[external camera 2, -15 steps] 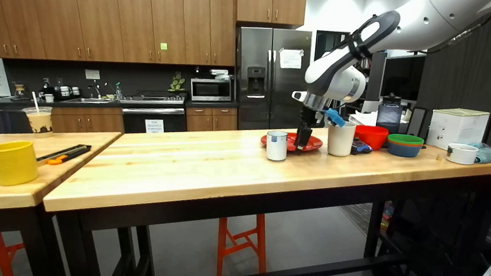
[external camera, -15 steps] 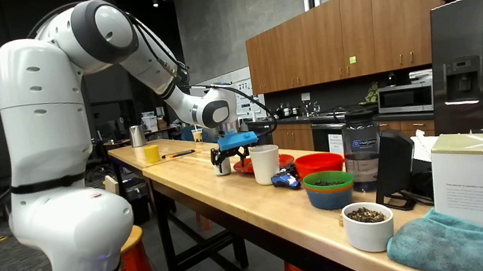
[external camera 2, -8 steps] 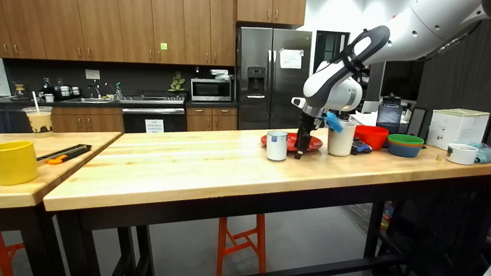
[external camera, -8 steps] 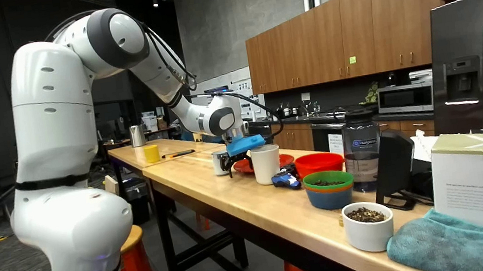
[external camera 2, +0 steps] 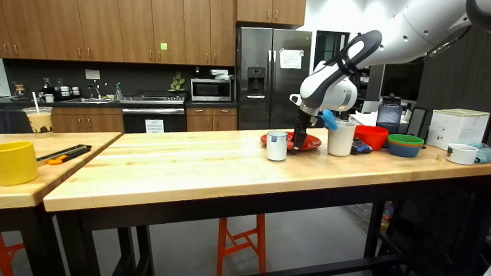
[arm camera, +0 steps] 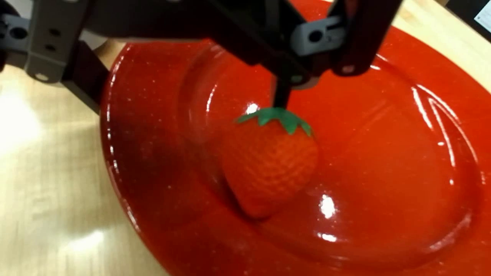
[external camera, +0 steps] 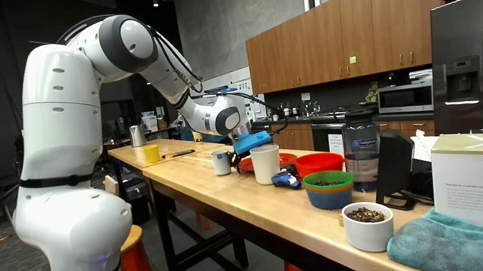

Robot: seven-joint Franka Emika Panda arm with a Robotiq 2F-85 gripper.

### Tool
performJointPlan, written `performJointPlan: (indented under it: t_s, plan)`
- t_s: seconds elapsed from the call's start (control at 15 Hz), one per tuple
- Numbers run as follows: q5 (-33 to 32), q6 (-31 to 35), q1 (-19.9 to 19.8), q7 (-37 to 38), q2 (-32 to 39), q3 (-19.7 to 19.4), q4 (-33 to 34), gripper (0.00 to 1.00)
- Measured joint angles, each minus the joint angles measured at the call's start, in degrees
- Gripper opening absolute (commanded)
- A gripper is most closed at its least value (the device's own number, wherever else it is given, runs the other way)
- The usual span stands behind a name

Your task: Lift the small ball from the red plate, put it on the table and then back on the plate.

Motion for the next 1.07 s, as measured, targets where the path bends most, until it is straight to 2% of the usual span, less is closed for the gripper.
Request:
performJointPlan:
  t_s: [0.2,1.07]
  plan:
    - [0.00,-0.01,-0.48,0.05,0.96,0.37,1.78,1.00]
    - [0.00,-0.07,-0.77,0.72,1.27,1.18,2.01,1.00]
